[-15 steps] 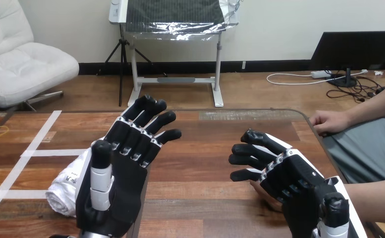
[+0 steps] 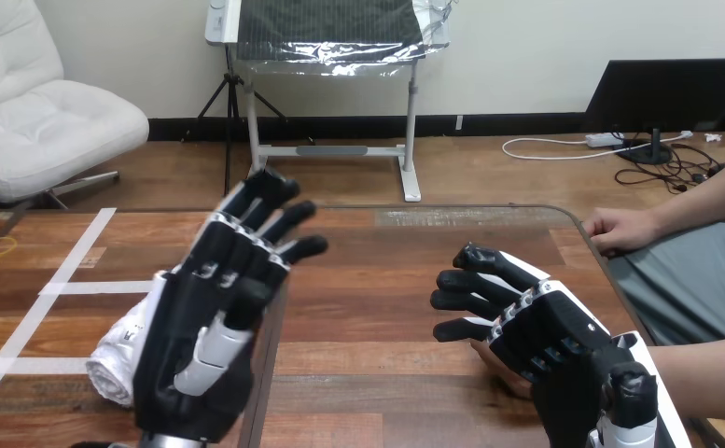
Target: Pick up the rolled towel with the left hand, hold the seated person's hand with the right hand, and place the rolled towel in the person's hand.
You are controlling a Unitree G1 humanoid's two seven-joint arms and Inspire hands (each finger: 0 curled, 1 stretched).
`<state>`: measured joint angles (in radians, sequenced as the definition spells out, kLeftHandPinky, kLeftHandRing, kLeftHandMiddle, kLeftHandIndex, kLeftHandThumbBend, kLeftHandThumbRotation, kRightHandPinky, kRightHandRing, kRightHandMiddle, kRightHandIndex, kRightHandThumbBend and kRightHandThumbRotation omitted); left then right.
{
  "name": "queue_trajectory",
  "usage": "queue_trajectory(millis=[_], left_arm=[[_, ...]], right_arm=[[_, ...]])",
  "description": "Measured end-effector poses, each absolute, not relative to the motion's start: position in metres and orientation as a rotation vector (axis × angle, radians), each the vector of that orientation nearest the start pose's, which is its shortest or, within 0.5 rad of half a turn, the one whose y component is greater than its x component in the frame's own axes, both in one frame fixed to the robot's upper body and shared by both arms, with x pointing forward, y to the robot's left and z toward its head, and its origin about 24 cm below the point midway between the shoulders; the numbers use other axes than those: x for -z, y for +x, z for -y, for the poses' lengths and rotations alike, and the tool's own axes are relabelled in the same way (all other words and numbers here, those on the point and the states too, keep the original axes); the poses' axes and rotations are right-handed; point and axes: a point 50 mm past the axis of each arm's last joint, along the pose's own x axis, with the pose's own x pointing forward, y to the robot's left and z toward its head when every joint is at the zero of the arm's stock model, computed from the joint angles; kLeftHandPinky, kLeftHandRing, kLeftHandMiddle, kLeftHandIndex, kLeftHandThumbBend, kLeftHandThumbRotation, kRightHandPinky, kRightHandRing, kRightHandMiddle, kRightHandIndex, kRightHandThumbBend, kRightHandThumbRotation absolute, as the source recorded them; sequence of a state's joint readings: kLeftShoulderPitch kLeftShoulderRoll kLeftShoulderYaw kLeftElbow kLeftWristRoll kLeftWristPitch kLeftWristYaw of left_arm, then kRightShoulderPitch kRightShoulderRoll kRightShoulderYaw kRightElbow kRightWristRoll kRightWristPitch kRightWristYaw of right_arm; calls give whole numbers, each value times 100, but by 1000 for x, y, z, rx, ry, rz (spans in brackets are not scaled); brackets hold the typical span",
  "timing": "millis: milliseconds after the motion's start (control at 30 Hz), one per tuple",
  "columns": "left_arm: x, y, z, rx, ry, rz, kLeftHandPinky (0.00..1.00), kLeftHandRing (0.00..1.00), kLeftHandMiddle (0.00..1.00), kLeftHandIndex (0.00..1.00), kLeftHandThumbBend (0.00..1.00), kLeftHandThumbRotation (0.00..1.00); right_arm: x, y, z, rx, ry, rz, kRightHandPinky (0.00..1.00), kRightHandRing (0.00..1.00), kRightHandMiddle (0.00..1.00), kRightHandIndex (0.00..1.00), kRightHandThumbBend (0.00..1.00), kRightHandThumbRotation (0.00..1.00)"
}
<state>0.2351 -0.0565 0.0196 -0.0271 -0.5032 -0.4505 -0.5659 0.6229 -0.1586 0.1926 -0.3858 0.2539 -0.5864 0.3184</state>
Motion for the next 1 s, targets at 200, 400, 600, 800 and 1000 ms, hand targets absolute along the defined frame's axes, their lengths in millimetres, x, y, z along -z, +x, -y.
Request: queue_trajectory(millis=[200, 400, 600, 800, 1000], left_arm=[[-48, 194, -156, 264, -385, 440, 73, 87, 90, 86, 100, 21], [-49, 194, -159, 220, -317, 458, 71, 87, 90, 87, 100, 19], [-50, 194, -163, 152, -226, 460, 70, 88, 91, 88, 100, 19], [-52, 195, -168, 97, -128, 460, 72, 90, 93, 90, 100, 19], [-56, 198, -173, 36, 5, 467, 75, 91, 94, 92, 100, 21]], right_arm=[[-72, 121, 146, -311, 122, 366, 65, 75, 77, 79, 82, 100], [-72, 122, 146, -314, 112, 367, 66, 75, 76, 79, 82, 100], [-72, 122, 145, -316, 106, 367, 66, 74, 76, 78, 82, 100], [-72, 122, 145, -317, 106, 367, 66, 74, 76, 79, 82, 100], [-73, 122, 145, -317, 106, 367, 66, 75, 76, 79, 83, 100]])
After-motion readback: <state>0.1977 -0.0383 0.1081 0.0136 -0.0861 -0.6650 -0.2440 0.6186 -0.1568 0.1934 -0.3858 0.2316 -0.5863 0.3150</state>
